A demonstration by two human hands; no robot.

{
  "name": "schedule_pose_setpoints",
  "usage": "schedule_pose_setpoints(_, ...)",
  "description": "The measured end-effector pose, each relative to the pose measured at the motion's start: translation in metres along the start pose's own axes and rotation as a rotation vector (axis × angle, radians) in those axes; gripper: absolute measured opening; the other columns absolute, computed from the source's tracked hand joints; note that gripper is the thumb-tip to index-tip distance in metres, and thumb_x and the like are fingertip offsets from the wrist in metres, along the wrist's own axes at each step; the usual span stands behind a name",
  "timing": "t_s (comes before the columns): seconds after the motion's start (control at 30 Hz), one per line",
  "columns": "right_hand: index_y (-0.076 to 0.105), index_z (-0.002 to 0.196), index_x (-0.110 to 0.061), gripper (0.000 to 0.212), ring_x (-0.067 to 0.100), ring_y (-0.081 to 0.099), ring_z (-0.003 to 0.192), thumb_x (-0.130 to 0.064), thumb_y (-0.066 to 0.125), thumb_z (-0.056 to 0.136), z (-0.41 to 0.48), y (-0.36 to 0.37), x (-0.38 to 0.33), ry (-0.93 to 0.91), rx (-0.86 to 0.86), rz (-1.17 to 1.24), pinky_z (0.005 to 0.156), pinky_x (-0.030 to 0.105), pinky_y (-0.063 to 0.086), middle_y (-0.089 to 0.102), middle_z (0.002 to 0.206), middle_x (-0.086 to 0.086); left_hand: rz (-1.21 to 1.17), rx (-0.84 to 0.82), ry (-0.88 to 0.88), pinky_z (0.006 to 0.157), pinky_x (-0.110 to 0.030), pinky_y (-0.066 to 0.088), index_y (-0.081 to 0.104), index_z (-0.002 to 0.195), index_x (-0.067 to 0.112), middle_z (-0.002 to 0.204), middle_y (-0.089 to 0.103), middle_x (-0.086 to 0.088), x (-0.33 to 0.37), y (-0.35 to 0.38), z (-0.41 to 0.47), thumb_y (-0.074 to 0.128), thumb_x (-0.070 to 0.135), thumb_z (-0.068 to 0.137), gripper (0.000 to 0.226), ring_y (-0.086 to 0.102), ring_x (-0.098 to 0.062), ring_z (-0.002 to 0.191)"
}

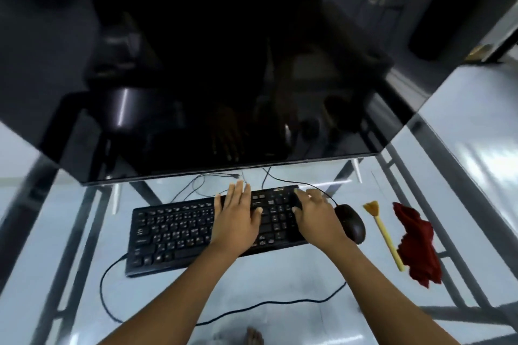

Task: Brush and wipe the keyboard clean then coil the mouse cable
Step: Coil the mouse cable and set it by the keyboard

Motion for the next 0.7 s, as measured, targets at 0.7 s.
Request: schedule_pose_setpoints(0.7, 0.057, 0.106, 0.002, 0.033, 0.042, 0.053, 0.098, -0.029, 0.056, 0.096, -0.001, 0.036, 0.006, 0.256, 0.031, 0.288, 0.087, 0.043, 0.048, 0.051, 0.106, 0.022, -0.234, 0.329, -0.675, 0.115, -0.058, 0.005, 0.038, 0.138, 0.004, 0.124, 0.056, -0.012, -0.156, -0.026, -0.081, 0.056, 0.037, 0.091, 0.06, 0.047, -0.032, 0.123)
Point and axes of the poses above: each hand's wrist, its own z-axis towards the middle knuckle, its own y-axis out of the palm, x = y × z, the point moved 3 cm from there along z, towards the middle knuckle
